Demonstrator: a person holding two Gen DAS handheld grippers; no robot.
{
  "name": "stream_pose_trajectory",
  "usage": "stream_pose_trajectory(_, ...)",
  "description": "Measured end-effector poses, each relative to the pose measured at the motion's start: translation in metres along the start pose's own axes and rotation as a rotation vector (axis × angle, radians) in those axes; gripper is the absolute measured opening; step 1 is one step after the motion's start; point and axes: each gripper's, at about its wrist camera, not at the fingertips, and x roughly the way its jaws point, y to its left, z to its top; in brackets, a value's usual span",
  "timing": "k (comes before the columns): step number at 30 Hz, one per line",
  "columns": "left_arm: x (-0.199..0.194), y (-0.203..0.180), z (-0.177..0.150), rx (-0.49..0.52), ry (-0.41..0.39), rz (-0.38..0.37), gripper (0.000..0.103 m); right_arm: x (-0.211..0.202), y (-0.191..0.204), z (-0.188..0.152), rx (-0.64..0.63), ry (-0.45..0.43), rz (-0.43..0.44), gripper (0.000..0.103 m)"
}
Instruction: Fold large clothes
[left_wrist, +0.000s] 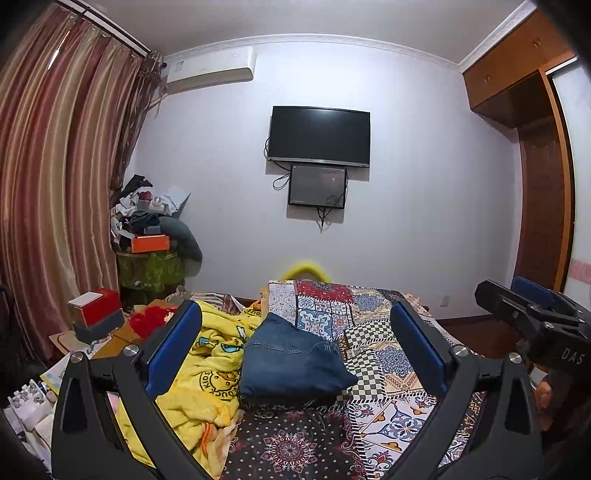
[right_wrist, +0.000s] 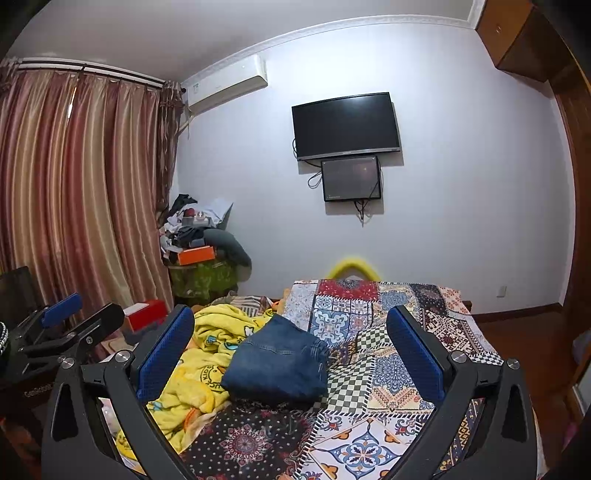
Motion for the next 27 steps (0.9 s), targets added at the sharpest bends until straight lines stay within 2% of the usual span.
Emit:
stream_pose_trajectory(19,0.0014,0.0013,0.0005,0.008,0.000,-0.010,0.102,-0.0009,-0.0008,-0.0010,0.000,0.010,0.004,0.103)
stream_pose_trajectory(27,0.0032,0.0057,0.0018,0.006,0.000,-0.037,0.102,-0.0014,0.0003,0.0012,-0.001,0.007,-0.001,0.103)
